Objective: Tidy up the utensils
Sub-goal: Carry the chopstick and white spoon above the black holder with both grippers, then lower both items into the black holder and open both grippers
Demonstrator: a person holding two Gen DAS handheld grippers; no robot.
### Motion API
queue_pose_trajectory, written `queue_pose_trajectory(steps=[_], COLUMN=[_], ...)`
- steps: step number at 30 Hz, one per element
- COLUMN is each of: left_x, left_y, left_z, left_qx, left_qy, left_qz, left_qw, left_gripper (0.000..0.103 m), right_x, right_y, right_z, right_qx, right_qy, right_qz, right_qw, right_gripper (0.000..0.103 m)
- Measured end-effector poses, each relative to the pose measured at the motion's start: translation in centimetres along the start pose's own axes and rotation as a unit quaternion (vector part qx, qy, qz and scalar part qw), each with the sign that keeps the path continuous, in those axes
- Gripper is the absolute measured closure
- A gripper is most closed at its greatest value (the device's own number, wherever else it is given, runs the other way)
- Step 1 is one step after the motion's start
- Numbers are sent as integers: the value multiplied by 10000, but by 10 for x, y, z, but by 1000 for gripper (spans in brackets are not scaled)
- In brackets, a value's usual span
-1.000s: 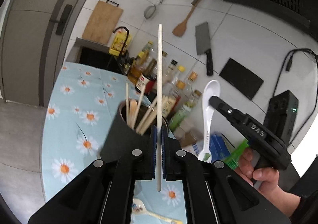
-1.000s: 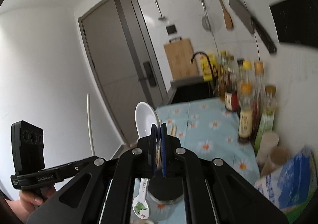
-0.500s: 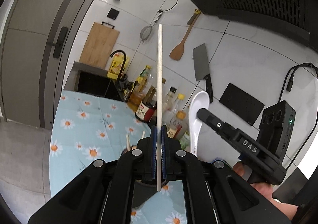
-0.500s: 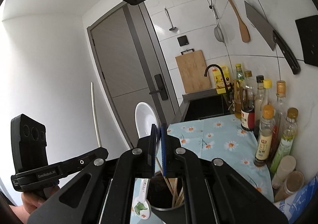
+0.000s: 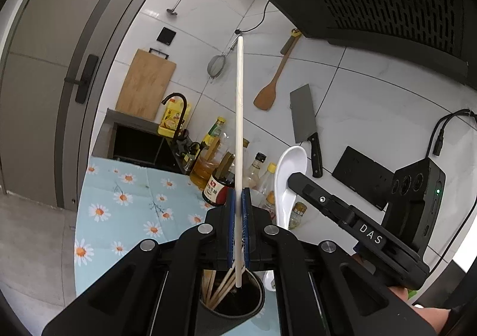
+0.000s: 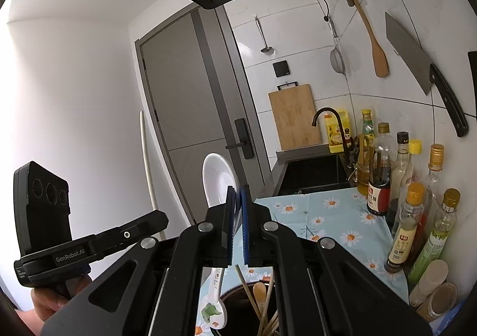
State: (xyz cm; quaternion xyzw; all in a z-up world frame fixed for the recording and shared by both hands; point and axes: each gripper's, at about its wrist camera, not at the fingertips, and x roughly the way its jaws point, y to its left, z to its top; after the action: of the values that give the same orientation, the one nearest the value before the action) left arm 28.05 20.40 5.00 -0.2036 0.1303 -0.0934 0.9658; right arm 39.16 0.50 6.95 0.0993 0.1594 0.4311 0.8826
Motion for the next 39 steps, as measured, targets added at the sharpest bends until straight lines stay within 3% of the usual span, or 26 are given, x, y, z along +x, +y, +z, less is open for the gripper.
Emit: queue_pose_trajectory(steps=[14,28,36,37,38,39], left_x=[21,42,44,44,44,44], left_y=[1,14,2,2,3,4], left_z=[-4,-66,-89,-90,-91,-92], left_qx=[157,106,470,479,451,413], left_qy=[130,203,319,326,346,376], left_qz=[32,214,481,522,547,572], left_qw=[9998,9995,9972,9970,9969,9968], left_gripper=[100,100,99,99,97,86], right_x=[11,31,29,28,27,26], right_y=[-26,-39,-44,-45,-45,-46], right_z=[3,-61,-74,-74,-75,-75], right_qx=[364,392,460,491,519,551], right_qy=[-212,204,293,294,303,331], right_qz=[-92,-447,-427,-409,-402,-423], right_qw=[9991,9980,9976,9975,9974,9970], right_gripper=[98,98,97,92,80,74])
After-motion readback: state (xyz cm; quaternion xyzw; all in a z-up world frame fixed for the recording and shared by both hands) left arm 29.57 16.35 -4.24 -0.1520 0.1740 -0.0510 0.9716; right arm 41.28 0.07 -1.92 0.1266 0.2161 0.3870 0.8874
